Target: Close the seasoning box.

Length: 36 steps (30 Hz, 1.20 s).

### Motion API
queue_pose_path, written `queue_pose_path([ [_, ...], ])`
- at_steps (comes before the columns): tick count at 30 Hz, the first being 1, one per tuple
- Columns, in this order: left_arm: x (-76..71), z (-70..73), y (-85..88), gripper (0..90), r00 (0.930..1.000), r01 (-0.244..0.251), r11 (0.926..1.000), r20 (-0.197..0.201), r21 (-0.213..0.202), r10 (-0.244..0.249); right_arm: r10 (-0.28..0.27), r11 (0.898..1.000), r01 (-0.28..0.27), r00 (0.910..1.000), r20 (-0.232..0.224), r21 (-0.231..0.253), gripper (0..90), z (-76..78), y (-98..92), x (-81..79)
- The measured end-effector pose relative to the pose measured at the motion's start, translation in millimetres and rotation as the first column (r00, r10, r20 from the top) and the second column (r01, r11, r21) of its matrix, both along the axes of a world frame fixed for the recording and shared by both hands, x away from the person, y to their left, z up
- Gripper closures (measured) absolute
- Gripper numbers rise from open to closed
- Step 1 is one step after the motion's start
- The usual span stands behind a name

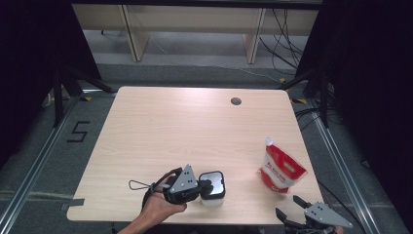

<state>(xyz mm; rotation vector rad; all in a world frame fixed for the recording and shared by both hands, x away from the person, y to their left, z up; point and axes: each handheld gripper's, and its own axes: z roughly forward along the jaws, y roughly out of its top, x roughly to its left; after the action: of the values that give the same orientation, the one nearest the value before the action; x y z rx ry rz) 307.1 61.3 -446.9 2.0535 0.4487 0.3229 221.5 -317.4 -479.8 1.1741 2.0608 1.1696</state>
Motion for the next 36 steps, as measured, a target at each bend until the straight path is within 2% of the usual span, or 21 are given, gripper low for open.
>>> queue_pose_path([
  [1,0.8,-0.7,-0.2,88.8,0.9999,0.008,0.9999,0.008,0.01,-0.008,0.001,1.0,-0.001,1.0,0.001,0.0,26.3,-0.2,0.1,0.1],
  [2,-0.2,-1.8,-1.0,88.7,1.0,0.0,1.0,-0.006,0.004,0.001,0.0,1.0,0.0,1.0,0.005,-0.004,26.3,0.0,-0.1,0.1],
  [9,0.3,-1.9,-2.2,88.2,1.0,0.005,1.0,-0.006,0.003,-0.005,0.005,1.0,-0.005,1.0,0.006,-0.006,26.3,0.0,-0.4,0.3],
  [16,2.0,4.8,5.8,82.7,0.9998,-0.005,0.9992,-0.022,-0.04,0.004,0.0,1.0,0.0,1.0,-0.001,0.001,26.2,0.1,-0.1,0.0],
  [17,2.6,6.4,8.1,80.5,0.9997,-0.002,0.9996,-0.024,-0.029,0.002,0.0,1.0,0.0,1.0,0.0,0.0,26.2,0.0,0.0,0.0],
  [18,2.2,6.4,8.7,78.8,0.9995,-0.001,0.9987,-0.032,-0.051,-0.001,0.0,1.0,0.0,1.0,0.0,0.0,26.3,0.0,0.0,0.0],
  [22,0.5,9.0,16.6,68.8,0.9994,0.019,0.9982,-0.029,-0.057,-0.02,-0.003,1.0,0.003,1.0,-0.002,-0.003,26.2,0.0,-0.4,-0.1],
  [26,-0.3,10.9,24.4,53.6,0.9993,-0.003,0.998,-0.037,-0.063,0.0,-0.001,1.0,0.001,1.0,-0.003,0.0,26.3,-0.2,-0.1,0.0],
  [27,-0.2,10.8,26.0,49.3,0.9988,-0.014,0.9979,-0.049,-0.062,0.011,0.001,1.0,0.0,1.0,0.01,-0.012,26.3,0.1,-0.8,0.3],
  [30,-0.7,10.5,29.9,34.1,0.9956,-0.057,0.997,-0.077,-0.053,0.053,0.001,1.0,-0.001,0.9999,0.011,-0.011,26.2,0.1,-0.6,0.5],
  [32,-0.8,10.8,34.3,31.5,0.9959,-0.058,0.9973,-0.072,-0.045,0.055,0.0,1.0,0.0,1.0,-0.004,0.001,26.2,-0.3,-0.1,0.2],
  [35,-1.5,10.6,40.9,28.4,0.9962,-0.06,0.997,-0.066,-0.049,0.057,-0.001,1.0,0.001,1.0,-0.005,0.001,26.2,-0.4,-0.1,0.2],
  [36,-2.4,10.4,43.4,28.0,0.9957,-0.067,0.997,-0.066,-0.039,0.065,0.0,1.0,0.0,1.0,-0.004,-0.001,26.2,-0.5,-0.1,0.4],
])
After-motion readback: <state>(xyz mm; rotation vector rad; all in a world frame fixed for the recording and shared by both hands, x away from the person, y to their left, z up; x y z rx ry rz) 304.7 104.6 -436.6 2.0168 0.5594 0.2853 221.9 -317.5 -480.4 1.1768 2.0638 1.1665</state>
